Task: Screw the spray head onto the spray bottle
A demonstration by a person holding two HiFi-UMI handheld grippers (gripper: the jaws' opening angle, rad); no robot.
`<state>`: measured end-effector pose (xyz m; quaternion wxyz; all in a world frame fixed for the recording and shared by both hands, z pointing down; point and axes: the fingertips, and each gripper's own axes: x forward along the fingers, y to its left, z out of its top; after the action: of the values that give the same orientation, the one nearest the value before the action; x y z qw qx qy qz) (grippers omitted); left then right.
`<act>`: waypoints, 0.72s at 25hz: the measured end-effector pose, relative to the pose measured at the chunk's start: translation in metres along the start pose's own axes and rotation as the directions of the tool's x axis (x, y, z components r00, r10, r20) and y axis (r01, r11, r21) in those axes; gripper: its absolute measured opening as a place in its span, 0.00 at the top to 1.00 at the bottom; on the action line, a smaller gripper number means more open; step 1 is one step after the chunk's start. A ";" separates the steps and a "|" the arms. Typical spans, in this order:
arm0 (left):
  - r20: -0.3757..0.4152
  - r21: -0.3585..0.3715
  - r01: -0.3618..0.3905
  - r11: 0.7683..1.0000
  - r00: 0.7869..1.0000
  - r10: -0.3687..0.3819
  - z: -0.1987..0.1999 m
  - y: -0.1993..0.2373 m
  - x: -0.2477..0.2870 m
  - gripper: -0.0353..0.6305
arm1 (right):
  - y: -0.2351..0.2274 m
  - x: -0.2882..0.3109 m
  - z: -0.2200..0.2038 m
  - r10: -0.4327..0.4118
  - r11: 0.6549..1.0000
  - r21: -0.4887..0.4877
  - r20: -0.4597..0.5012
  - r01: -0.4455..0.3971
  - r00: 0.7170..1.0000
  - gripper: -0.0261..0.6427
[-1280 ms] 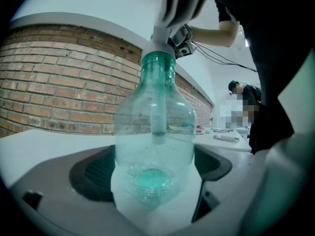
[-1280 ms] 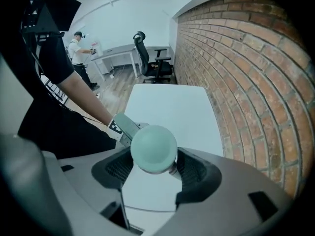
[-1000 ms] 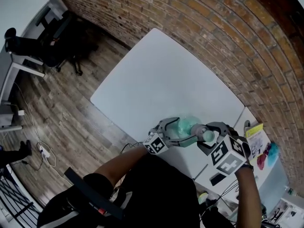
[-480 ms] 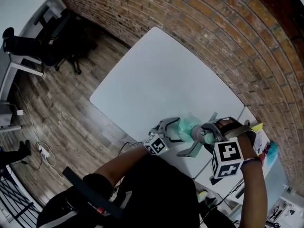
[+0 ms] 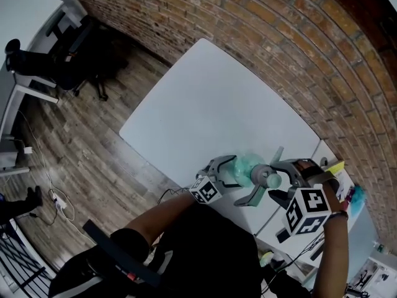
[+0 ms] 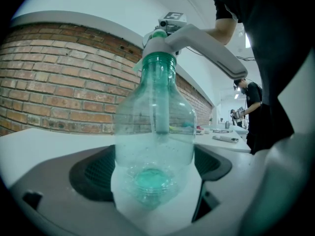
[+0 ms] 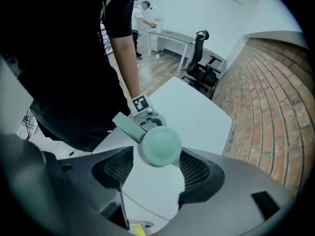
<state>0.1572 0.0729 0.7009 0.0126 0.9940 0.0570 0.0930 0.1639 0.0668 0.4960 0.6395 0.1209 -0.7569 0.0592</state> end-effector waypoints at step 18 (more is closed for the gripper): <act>-0.015 0.000 0.039 0.999 0.999 -0.039 -0.003 -0.001 0.002 0.20 | -0.025 -0.010 -0.009 -0.423 0.313 0.949 0.091 0.051 0.902 0.54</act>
<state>0.1590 0.0741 0.7038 0.0137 0.9919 0.0766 0.1004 0.1802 0.0462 0.4860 0.3236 0.5813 -0.6537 0.3607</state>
